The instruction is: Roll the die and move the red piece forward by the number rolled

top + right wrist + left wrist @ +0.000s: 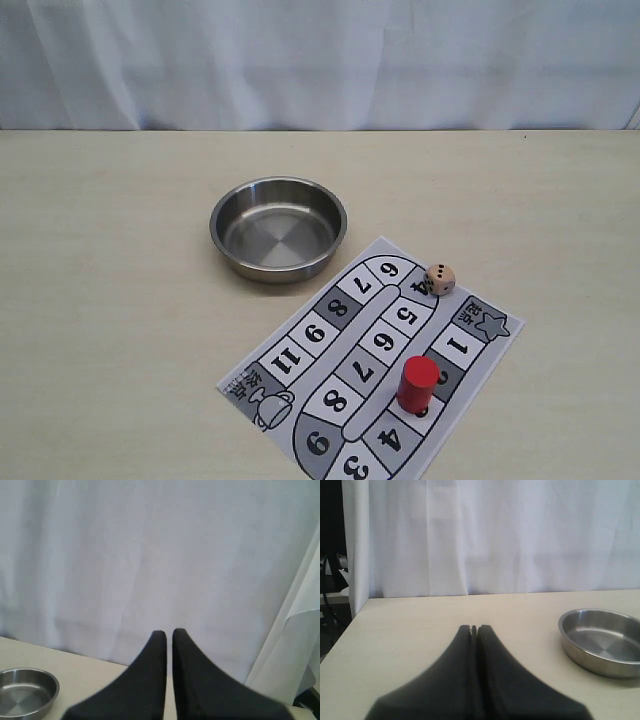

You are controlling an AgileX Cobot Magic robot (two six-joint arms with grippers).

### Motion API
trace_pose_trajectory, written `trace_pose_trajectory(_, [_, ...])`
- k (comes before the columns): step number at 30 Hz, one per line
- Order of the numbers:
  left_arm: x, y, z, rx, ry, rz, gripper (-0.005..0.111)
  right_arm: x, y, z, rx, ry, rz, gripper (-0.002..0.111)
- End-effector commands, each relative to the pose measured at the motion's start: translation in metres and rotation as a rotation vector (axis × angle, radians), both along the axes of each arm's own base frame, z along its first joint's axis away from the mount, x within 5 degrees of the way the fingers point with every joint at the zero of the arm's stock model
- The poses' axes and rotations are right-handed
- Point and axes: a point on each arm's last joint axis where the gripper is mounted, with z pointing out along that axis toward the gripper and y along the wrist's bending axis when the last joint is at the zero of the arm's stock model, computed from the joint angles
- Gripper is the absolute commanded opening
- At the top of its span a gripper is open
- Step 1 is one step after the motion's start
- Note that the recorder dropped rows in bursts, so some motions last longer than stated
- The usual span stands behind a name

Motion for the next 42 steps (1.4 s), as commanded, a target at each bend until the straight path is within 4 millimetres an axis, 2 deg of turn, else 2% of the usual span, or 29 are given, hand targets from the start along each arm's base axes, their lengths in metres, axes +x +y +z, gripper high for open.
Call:
trace_pose_trajectory(1, [0.000,0.000,0.000,-0.007,-0.005,-0.001,0.000,-0.001,0.000,-0.003,-0.002,0.027,0.016,0.004])
trace_pose_trajectory(6, [0.000,0.000,0.000,-0.007,-0.005,-0.001,0.000,-0.002,-0.004,-0.005,-0.017,0.050,0.071,0.004])
trace_pose_trajectory(13, [0.000,0.000,0.000,-0.007,-0.005,-0.001,0.000,-0.001,-0.006,-0.005,0.012,0.042,0.055,0.004])
trace_pose_trajectory(19, [0.000,0.000,0.000,-0.007,-0.005,-0.001,0.000,0.012,-0.008,-0.009,0.068,-0.016,0.043,0.004])
trace_pose_trajectory(23, [0.000,0.000,0.000,-0.007,-0.005,-0.001,0.000,0.028,-0.011,-0.021,0.065,-0.040,0.013,0.004])
trace_pose_trajectory(29, [0.000,0.000,0.000,-0.007,-0.005,-0.001,0.000,0.050,-0.018,-0.043,-0.027,-0.059,-0.075,0.004])
trace_pose_trajectory(38, [0.000,0.000,0.000,-0.007,-0.005,-0.001,0.000,0.069,-0.019,-0.078,-0.029,0.052,-0.079,0.004])
trace_pose_trajectory(42, [0.000,0.000,0.000,-0.007,-0.005,-0.001,0.000,0.075,-0.019,-0.085,0.036,0.011,-0.076,0.004])
